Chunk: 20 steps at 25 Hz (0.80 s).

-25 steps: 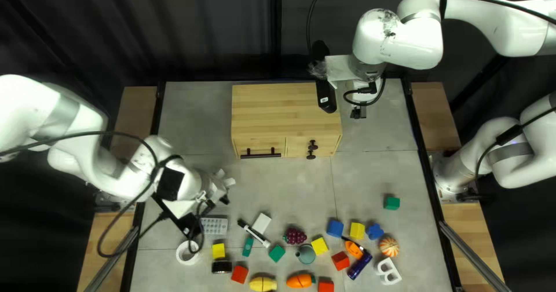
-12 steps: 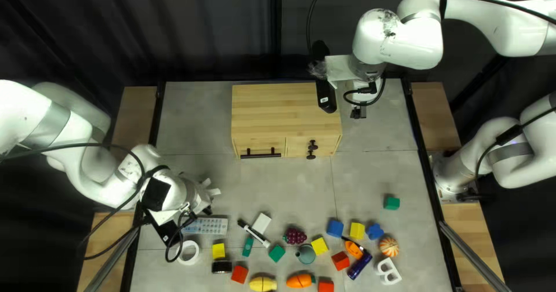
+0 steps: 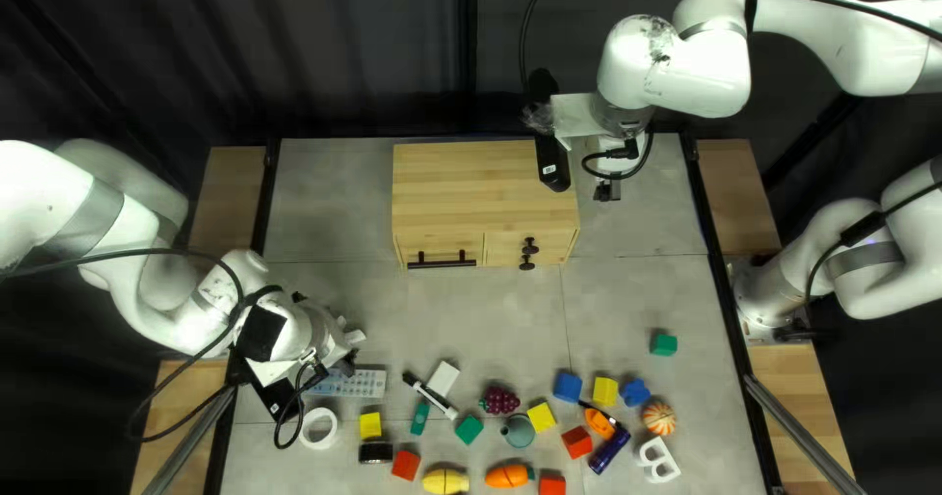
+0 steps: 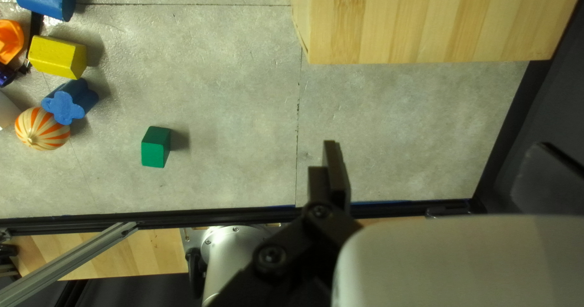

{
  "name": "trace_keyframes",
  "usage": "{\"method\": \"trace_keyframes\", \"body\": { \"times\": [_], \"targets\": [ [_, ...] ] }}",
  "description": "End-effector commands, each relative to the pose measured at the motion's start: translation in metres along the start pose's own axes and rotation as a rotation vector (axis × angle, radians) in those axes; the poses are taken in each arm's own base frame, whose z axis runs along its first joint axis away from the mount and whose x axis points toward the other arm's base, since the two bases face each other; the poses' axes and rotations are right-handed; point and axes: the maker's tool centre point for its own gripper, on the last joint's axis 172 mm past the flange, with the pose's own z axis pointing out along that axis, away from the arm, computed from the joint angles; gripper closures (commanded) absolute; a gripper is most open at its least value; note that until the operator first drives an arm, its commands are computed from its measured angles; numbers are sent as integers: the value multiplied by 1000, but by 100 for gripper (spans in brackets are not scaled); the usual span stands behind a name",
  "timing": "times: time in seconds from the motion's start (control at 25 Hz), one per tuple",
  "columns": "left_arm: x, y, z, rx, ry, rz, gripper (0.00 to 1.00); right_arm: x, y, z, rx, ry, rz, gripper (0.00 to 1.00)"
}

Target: Open drawers and place objects into drawer and close

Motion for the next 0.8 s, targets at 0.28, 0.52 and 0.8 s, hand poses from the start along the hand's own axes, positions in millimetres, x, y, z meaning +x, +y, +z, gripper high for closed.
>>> {"method": "trace_keyframes", "body": {
  "times": [0.28,0.52,0.8],
  "targets": [
    [-61,-41,-37,-37,-3,-218,0,0,0,0,0,0,0,0],
    [-78,-74,-46,-72,28,-344,0,0,0,0,0,0,0,0],
    [-111,-92,-51,-93,154,-597,0,0,0,0,0,0,0,0]
  ]
}}
